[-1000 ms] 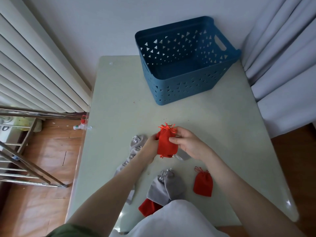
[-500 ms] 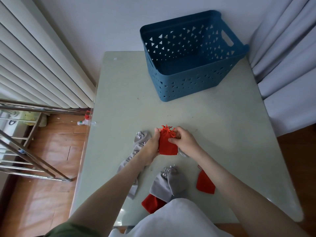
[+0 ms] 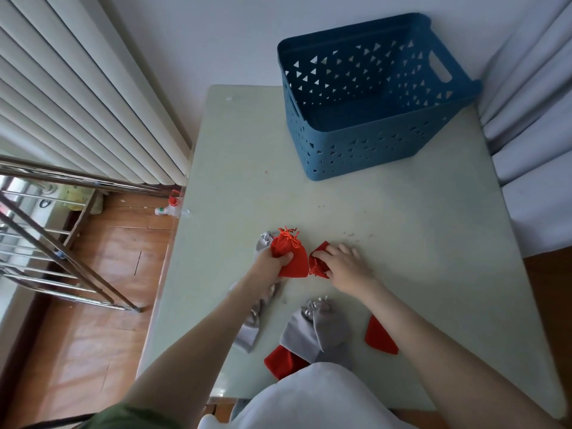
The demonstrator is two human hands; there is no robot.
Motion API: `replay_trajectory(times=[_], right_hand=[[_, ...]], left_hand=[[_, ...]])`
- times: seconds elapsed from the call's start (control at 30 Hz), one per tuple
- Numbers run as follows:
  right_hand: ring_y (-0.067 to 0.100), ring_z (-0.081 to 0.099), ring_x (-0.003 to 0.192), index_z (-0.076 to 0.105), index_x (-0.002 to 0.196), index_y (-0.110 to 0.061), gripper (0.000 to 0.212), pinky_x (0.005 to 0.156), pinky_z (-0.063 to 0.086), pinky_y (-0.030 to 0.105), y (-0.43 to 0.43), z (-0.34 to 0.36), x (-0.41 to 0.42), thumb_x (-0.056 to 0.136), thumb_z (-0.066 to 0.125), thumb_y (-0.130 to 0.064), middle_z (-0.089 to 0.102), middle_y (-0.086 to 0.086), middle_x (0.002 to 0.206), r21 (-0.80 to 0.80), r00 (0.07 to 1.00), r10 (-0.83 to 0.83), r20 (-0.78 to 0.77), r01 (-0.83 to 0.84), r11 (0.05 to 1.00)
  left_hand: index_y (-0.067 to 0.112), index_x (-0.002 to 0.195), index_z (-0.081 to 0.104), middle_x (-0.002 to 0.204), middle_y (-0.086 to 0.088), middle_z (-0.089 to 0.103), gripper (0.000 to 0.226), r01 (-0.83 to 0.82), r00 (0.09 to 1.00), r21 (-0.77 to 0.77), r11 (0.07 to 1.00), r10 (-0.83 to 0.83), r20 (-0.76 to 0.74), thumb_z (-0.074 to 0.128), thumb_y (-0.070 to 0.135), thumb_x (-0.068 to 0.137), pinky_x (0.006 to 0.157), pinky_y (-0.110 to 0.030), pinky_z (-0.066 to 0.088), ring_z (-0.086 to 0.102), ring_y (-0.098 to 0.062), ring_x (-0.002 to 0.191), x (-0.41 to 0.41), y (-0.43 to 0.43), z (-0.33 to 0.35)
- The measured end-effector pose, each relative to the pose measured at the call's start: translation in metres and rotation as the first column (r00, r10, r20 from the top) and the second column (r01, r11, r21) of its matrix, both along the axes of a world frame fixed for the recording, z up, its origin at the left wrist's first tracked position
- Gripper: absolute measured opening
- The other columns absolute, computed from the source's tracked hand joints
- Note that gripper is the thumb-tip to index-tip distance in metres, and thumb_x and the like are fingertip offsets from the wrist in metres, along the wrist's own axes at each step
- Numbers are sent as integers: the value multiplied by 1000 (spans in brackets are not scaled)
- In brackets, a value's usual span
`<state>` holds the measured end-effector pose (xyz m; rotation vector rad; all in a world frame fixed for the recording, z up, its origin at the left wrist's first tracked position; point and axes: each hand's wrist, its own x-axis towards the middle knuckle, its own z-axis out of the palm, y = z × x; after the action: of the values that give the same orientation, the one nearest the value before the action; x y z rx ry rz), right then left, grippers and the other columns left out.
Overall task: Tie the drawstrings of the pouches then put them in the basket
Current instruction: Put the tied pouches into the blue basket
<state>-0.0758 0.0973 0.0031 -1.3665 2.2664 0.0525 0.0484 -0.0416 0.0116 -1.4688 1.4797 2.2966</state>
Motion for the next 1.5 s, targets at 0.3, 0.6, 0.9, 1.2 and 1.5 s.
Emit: replay_trajectory(times=[0.3, 0.6, 0.9, 1.2, 1.5], right_hand=[[24, 43, 122, 49, 122, -23, 37, 91, 38, 33, -12, 8, -2, 86, 56, -24, 52, 3, 125, 76, 999, 2, 33, -4, 997], [18, 54, 78, 59, 81, -13, 15, 72, 35, 29, -8, 20, -15, 77, 72, -11, 58, -5, 76, -335, 854, -307, 421, 460, 822], [13, 59, 74, 52, 87, -13, 18, 68, 44, 24, -21, 49, 12, 86, 60, 3, 66, 9, 87, -49, 238, -306, 922, 856, 515], [8, 47, 66, 45, 76, -17, 24, 50, 34, 11, -41, 34, 57, 87, 62, -4, 54, 1, 75, -59, 283, -446, 849, 890, 453], [28, 54, 89, 53, 75, -13, 16, 78, 43, 39, -49, 29, 73, 79, 67, -20, 55, 11, 90, -237, 597, -603, 529, 786, 571]], left_hand=[[5, 129, 45, 114, -11, 59, 37, -57, 998, 42, 997, 58, -16, 55, 4, 93, 63, -25, 57, 61, -19, 91, 8, -5, -4], [9, 126, 43, 115, -13, 56, 26, -55, 998, 15, 998, 55, 14, 41, 5, 100, 82, -39, 51, 56, -25, 103, 2, -2, -8], [0, 118, 54, 95, -10, 62, 23, 24, 999, -177, 984, -17, 40, 47, 7, 98, 88, -43, 52, 60, -21, 85, -4, -3, -14], [13, 121, 59, 109, -11, 66, 29, -35, 990, 0, 999, 35, -137, 47, 28, 100, 65, -26, 53, 62, -15, 85, 15, 8, 0], [20, 115, 56, 105, -1, 66, 35, 14, 966, 157, 988, 27, -259, 38, 44, 97, 76, -28, 56, 65, -10, 91, 40, 12, 22]])
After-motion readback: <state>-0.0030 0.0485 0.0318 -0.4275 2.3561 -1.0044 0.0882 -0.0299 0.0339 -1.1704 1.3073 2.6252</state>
